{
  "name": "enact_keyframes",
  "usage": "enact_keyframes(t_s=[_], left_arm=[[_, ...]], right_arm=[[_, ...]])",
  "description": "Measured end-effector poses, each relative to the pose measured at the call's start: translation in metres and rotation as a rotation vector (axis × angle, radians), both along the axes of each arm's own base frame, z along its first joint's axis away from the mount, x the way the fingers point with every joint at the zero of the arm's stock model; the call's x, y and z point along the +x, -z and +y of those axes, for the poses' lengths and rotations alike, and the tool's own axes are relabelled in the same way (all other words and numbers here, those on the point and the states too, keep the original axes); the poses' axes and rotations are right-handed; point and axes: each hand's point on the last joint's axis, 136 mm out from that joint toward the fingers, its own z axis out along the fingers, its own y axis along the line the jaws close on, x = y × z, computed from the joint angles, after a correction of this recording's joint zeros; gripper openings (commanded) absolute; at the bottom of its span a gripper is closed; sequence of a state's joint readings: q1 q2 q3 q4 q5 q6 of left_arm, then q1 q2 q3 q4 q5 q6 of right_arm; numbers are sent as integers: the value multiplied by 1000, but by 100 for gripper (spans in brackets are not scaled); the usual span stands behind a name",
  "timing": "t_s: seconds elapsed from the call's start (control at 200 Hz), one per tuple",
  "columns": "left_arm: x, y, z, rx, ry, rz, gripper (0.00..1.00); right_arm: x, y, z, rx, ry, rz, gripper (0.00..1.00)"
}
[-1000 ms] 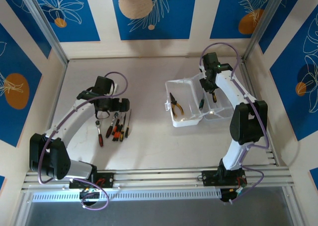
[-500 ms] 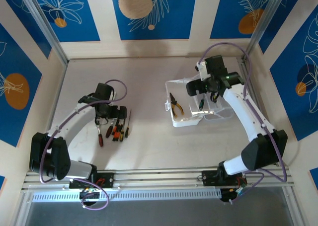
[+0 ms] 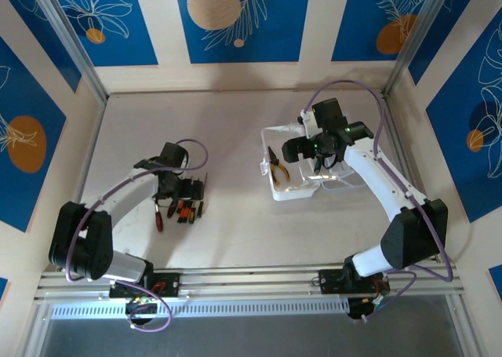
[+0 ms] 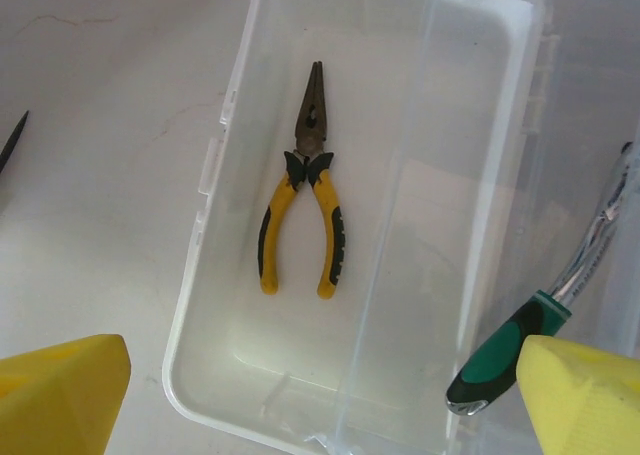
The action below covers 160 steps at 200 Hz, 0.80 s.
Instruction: Pack the tool kit
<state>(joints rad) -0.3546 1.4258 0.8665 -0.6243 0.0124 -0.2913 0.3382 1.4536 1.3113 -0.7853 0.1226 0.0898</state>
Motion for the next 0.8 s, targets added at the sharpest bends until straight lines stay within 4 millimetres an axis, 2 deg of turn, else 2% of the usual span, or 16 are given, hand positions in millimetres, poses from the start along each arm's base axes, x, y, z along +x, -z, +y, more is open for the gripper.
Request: enact_keyframes(t_s=[0.135,0.19,0.295,0.515,0.8], left_arm=[[-2,12,-4,32,14,25,72],[-2,17,-2,53,15,35,64],[3,22,5,106,-10,35,56],[17,22,15,180,-38,6,44],[29,30,13,192,-40,-4,31]], right_arm=[[0,4,5,0,-6,11,99],[0,5,6,1,-8,14,99],[0,6,6,0,-8,17,99],[-1,7,9,2,-14,23,99],[-2,8,10,10,-14,28,99]])
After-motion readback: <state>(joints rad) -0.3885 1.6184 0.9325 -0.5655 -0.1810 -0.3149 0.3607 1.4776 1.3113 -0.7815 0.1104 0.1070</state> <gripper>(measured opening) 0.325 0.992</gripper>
